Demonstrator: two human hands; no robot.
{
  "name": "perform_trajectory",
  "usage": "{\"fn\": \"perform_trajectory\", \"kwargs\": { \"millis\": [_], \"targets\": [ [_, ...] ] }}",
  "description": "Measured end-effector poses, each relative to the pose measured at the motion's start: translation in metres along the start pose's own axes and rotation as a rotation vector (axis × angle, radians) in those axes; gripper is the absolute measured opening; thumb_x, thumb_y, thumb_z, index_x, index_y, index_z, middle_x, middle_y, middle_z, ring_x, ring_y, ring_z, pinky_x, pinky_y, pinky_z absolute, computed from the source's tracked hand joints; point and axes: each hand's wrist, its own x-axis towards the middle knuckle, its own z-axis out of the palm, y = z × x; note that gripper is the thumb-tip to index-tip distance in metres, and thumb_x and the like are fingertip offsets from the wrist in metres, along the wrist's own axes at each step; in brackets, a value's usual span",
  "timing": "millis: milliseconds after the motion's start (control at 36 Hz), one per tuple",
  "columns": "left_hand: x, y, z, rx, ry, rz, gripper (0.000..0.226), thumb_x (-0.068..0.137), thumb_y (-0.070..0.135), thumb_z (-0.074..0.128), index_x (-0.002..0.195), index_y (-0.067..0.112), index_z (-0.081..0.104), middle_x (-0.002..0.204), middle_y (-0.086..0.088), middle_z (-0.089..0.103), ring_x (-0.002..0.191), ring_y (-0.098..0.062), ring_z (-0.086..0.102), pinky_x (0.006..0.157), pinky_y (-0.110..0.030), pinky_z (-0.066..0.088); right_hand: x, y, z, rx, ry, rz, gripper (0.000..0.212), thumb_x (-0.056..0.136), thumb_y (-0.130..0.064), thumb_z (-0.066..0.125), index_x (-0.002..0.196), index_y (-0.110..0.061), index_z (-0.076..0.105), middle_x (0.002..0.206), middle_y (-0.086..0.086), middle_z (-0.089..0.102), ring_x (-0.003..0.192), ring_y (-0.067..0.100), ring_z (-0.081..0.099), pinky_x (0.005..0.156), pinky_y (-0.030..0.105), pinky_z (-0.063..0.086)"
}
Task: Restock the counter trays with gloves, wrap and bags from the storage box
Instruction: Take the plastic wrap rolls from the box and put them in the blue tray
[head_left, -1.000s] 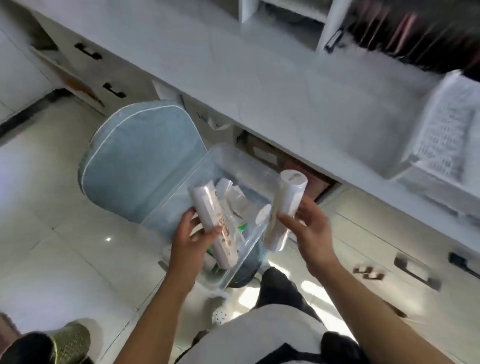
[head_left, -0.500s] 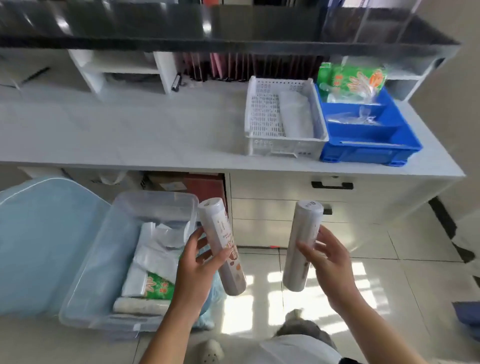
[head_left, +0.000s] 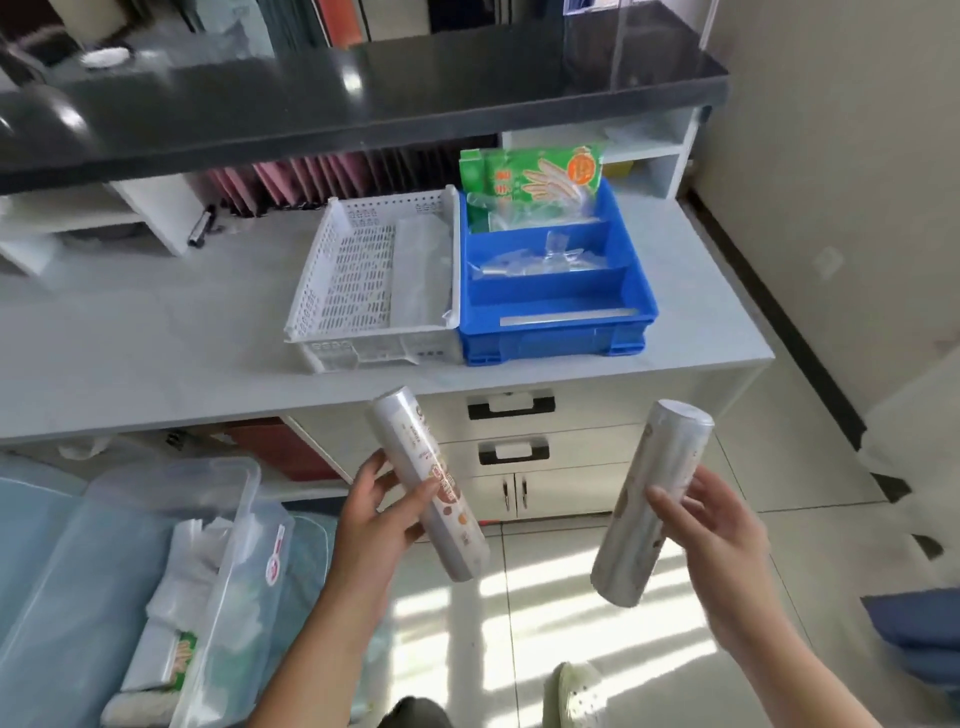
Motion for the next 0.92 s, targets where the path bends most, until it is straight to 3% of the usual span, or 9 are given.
{"fn": "perform_trajectory", "kwargs": {
  "millis": [167, 250, 361, 417, 528, 639, 722, 806, 917],
  "targets": [
    [0.015, 0.029, 0.028, 0.031, -0.094, -0.003, 0.064, 0.065, 0.031, 0.081, 0.126, 0.035, 0.06, 0.122, 0.002, 0.071, 0.11, -0.021, 0.069, 0.082, -0.04, 0.056, 0.051, -0.033, -0.017, 0.008, -0.014, -0.096, 0.044, 0.075, -0.036, 0.076, 0.117, -0.036, 0.065, 0.106, -0.002, 0.072, 0.101, 0.02, 0.068, 0.078, 0.034, 0.059],
    [0.041, 0.049, 0.034, 0.044, -0.078, 0.044, 0.06, 0.07, 0.028, 0.078, 0.126, 0.039, 0.06, 0.122, 0.005, 0.071, 0.109, -0.018, 0.069, 0.082, -0.04, 0.056, 0.077, -0.055, -0.007, -0.055, -0.027, -0.223, 0.038, 0.08, -0.028, 0.072, 0.116, -0.04, 0.063, 0.102, -0.01, 0.071, 0.095, 0.005, 0.067, 0.079, 0.021, 0.058],
    [0.092, 0.079, 0.043, -0.014, -0.11, 0.103, 0.058, 0.078, 0.025, 0.076, 0.132, 0.035, 0.058, 0.127, -0.001, 0.068, 0.113, -0.021, 0.067, 0.084, -0.041, 0.055, 0.124, -0.078, 0.016, -0.294, -0.005, -0.385, 0.047, 0.086, -0.023, 0.072, 0.13, -0.031, 0.059, 0.113, -0.016, 0.065, 0.102, 0.002, 0.061, 0.084, 0.008, 0.046],
    [0.121, 0.092, 0.048, -0.053, -0.152, 0.109, 0.054, 0.082, 0.025, 0.072, 0.133, 0.031, 0.057, 0.128, -0.004, 0.067, 0.115, -0.023, 0.066, 0.083, -0.04, 0.055, 0.153, -0.092, 0.035, -0.501, -0.007, -0.518, 0.051, 0.087, -0.025, 0.072, 0.135, -0.029, 0.055, 0.118, -0.019, 0.059, 0.104, 0.005, 0.055, 0.084, 0.011, 0.04],
    [0.174, 0.112, 0.055, -0.102, -0.226, 0.085, 0.048, 0.083, 0.026, 0.069, 0.13, 0.025, 0.059, 0.119, -0.005, 0.069, 0.11, -0.024, 0.066, 0.081, -0.039, 0.055, 0.218, -0.112, 0.084, -0.962, -0.108, -0.697, 0.059, 0.084, -0.022, 0.075, 0.139, -0.024, 0.054, 0.128, 0.001, 0.062, 0.113, 0.029, 0.053, 0.091, 0.04, 0.045],
    [0.22, 0.125, 0.053, -0.113, -0.285, 0.071, 0.041, 0.085, 0.021, 0.067, 0.125, 0.027, 0.063, 0.113, -0.003, 0.071, 0.108, -0.023, 0.068, 0.083, -0.04, 0.058, 0.283, -0.104, 0.124, -1.362, -0.391, -0.494, 0.058, 0.091, -0.031, 0.065, 0.145, -0.033, 0.043, 0.14, -0.001, 0.053, 0.129, 0.028, 0.044, 0.107, 0.042, 0.033],
    [0.253, 0.133, 0.046, -0.066, -0.335, 0.061, 0.045, 0.084, 0.026, 0.071, 0.128, 0.031, 0.062, 0.123, -0.004, 0.068, 0.114, -0.021, 0.066, 0.088, -0.042, 0.057, 0.313, -0.085, 0.135, -1.491, -0.514, -0.321, 0.057, 0.095, -0.029, 0.06, 0.147, -0.037, 0.038, 0.149, -0.006, 0.045, 0.135, 0.023, 0.042, 0.109, 0.039, 0.03],
    [0.283, 0.139, 0.043, -0.031, -0.404, 0.034, 0.053, 0.08, 0.034, 0.076, 0.13, 0.032, 0.06, 0.125, -0.005, 0.067, 0.118, -0.023, 0.065, 0.091, -0.045, 0.054, 0.322, -0.072, 0.136, -1.518, -0.415, -0.286, 0.055, 0.094, -0.028, 0.059, 0.145, -0.039, 0.041, 0.147, -0.01, 0.048, 0.134, 0.02, 0.044, 0.105, 0.039, 0.034],
    [0.314, 0.143, 0.05, -0.002, -0.483, 0.022, 0.053, 0.078, 0.035, 0.075, 0.129, 0.034, 0.061, 0.123, -0.004, 0.069, 0.116, -0.023, 0.066, 0.088, -0.045, 0.055, 0.325, -0.06, 0.133, -1.545, -0.277, -0.217, 0.039, 0.093, -0.018, 0.055, 0.128, -0.035, 0.059, 0.128, -0.009, 0.06, 0.121, 0.021, 0.052, 0.096, 0.04, 0.043]
  ]
}}
